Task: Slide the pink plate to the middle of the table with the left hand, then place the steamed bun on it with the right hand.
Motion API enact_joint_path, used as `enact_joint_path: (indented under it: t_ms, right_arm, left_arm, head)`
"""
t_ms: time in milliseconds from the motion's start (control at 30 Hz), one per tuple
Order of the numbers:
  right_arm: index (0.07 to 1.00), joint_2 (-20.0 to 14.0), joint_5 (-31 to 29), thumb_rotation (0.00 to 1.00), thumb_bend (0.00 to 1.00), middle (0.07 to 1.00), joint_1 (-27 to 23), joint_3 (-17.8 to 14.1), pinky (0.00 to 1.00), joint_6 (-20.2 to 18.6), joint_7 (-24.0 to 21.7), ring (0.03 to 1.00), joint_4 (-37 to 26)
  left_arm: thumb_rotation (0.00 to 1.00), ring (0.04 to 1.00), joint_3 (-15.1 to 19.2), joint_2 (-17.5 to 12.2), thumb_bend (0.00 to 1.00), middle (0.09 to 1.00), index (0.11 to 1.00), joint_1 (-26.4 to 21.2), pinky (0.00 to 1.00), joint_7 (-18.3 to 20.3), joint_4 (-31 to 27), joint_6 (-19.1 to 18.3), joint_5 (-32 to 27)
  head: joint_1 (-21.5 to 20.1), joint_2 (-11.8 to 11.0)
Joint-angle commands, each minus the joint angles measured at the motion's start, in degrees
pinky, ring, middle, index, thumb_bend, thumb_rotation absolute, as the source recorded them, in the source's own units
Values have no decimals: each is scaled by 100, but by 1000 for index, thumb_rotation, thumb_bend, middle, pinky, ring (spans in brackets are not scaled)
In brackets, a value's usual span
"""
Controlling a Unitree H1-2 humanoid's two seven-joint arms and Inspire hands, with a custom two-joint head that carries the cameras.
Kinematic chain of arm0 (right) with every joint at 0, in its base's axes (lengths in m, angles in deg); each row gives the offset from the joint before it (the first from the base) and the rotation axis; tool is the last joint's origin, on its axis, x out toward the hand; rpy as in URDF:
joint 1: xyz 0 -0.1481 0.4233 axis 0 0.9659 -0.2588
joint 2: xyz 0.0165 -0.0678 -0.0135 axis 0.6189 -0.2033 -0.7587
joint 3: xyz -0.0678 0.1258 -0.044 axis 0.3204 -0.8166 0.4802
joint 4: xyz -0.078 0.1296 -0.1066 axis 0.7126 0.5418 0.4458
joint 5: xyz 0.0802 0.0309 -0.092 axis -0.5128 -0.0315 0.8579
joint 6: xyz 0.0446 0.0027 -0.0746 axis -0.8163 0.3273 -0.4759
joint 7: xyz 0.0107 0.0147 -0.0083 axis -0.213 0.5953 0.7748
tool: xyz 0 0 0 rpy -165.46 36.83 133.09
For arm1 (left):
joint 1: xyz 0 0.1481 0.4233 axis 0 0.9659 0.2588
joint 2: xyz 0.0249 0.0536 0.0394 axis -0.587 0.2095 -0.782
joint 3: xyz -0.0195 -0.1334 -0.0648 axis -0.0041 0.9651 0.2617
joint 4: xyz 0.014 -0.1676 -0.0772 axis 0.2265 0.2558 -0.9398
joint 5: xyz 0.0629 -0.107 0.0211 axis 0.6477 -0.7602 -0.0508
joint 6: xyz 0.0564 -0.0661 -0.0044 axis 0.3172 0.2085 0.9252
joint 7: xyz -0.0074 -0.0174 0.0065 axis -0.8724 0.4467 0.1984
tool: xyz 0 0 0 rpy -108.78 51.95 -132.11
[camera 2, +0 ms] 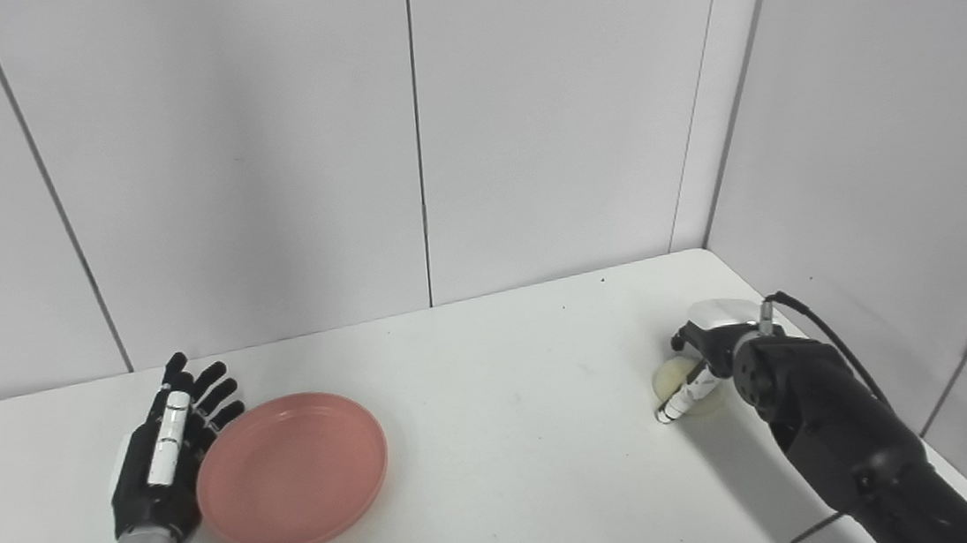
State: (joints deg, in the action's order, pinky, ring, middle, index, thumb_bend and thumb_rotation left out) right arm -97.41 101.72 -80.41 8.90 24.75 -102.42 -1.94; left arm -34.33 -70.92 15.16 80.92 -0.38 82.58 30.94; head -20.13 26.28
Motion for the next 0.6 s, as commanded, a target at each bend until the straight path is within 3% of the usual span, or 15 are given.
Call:
enact_joint_path:
  t_ms: [0, 267, 433, 500, 533, 567]
  right_arm:
    - [830, -172, 43, 455, 1000, 920, -248, -40, 1000, -125, 249, 939, 11]
    - [825, -170, 356, 476, 1000, 899, -299, 62, 946, -255, 313, 913, 147]
    - [782, 86, -65, 367, 1000, 850, -204, -425, 800, -255, 721, 834, 145]
    - [745, 241, -124, 273, 1000, 678, -195, -687, 540, -260, 730, 616, 120]
    - [720, 279, -84, 231, 1000, 519, -194, -742, 371, -260, 704, 439, 107]
    - [708, 281, -16, 214, 995, 459, -197, -721, 306, -261, 679, 371, 111]
  left_arm:
    - [676, 831, -21, -15, 652, 848, 962, -48, 770, 47, -120, -20, -44]
    - [677, 837, -28, -24, 660, 847, 963, -42, 787, 47, -118, -42, -20]
    - [678, 839, -29, -7, 662, 851, 962, -35, 788, 34, -152, -73, -25]
    - [677, 840, -26, -5, 651, 851, 961, -32, 785, 45, -160, -75, -36]
    - [675, 838, -26, -4, 646, 849, 960, -28, 782, 41, -170, -84, -36]
    - [673, 837, -24, -1, 643, 848, 960, -26, 781, 29, -180, -94, -33]
  head:
    - [-4, 9]
    - [-2, 18]
    - [17, 21]
    - [17, 24]
    - [19, 31]
    - [19, 33]
